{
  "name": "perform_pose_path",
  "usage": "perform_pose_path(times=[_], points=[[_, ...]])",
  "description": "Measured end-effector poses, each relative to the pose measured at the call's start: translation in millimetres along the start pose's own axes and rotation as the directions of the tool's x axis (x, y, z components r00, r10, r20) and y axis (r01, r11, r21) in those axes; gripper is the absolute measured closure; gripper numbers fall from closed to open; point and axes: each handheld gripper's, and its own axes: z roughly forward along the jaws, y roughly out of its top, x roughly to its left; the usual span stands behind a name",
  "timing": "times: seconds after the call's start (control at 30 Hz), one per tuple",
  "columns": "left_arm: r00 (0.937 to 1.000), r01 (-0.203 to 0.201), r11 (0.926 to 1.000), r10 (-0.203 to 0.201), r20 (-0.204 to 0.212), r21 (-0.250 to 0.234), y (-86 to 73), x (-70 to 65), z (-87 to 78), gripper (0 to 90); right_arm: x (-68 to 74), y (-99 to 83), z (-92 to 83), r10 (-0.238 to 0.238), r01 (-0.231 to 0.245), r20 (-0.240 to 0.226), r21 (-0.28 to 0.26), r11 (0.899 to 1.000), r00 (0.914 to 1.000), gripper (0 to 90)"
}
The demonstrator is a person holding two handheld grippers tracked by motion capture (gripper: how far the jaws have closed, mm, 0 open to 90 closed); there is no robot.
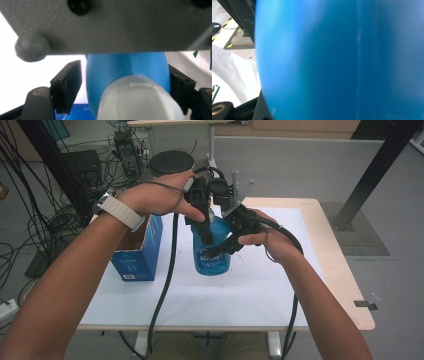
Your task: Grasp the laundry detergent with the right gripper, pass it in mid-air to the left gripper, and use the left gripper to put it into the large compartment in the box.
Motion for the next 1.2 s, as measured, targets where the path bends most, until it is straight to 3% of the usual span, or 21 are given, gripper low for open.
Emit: perform_pose_path(times=[0.57,1.2], points=[[0.9993,-0.016,0.9998,0.016,0.034,-0.009,0.0,-0.4,0.2,35.7,0.9,-0.1,-1.1,0.012,-0.012,-0.003,-0.005,1.000,0.9999,42.8],[0.9996,-0.023,0.9997,0.023,0.015,-0.010,0.8,-2.7,0.4,37.3,2.2,-0.7,-1.6,0.014,-0.014,0.002,0.000,1.000,0.9999,42.9]])
